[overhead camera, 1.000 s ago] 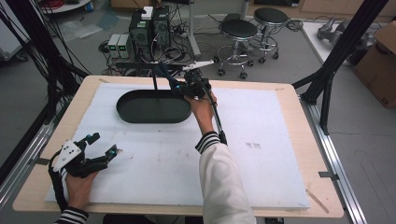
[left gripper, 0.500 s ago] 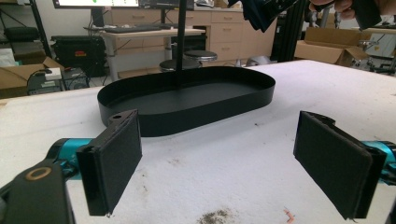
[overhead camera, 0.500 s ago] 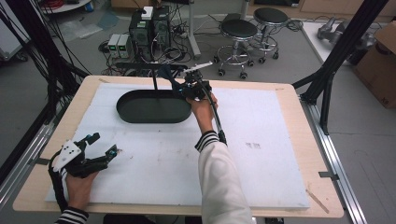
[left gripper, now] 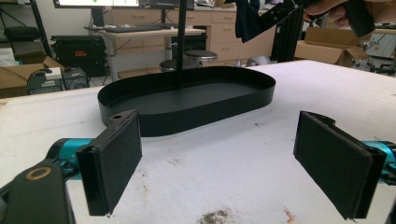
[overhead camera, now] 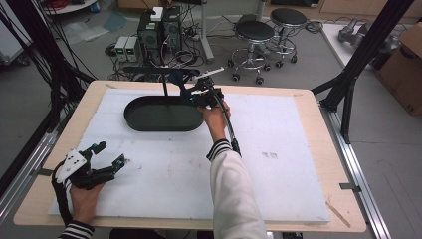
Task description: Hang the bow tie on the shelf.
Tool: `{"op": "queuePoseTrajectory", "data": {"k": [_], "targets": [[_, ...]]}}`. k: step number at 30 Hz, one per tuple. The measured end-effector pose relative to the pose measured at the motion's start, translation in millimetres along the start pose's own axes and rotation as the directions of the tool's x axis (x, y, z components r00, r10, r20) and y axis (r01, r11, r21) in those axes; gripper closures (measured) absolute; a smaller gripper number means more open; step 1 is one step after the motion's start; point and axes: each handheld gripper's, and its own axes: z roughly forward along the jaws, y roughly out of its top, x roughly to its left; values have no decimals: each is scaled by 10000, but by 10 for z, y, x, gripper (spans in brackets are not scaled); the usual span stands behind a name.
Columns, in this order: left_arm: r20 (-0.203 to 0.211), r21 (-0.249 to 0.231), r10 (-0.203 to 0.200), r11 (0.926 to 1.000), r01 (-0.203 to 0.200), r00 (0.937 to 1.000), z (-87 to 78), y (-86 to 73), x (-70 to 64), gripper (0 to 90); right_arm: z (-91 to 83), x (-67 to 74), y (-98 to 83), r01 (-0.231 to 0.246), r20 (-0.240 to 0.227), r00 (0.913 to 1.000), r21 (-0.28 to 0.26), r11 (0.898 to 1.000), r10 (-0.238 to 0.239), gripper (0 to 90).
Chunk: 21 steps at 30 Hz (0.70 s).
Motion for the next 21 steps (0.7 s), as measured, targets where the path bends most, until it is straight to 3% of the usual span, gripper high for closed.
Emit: {"op": "queuePoseTrajectory", "data": {"k": [6,13,21], "targets": [[-10,-11,3,10000,-3,10000,1,0,-1,156,-11,4,1,24,45,10000,-24,10000,-24,774],[2,10,20,10000,-20,10000,0,1,1,156,-120,7,29,60,-31,10000,-430,9991,-62,684],[5,9,33,10000,-33,10000,0,0,-3,156,-244,2,40,-68,-454,9990,-637,9979,39,629]]}}
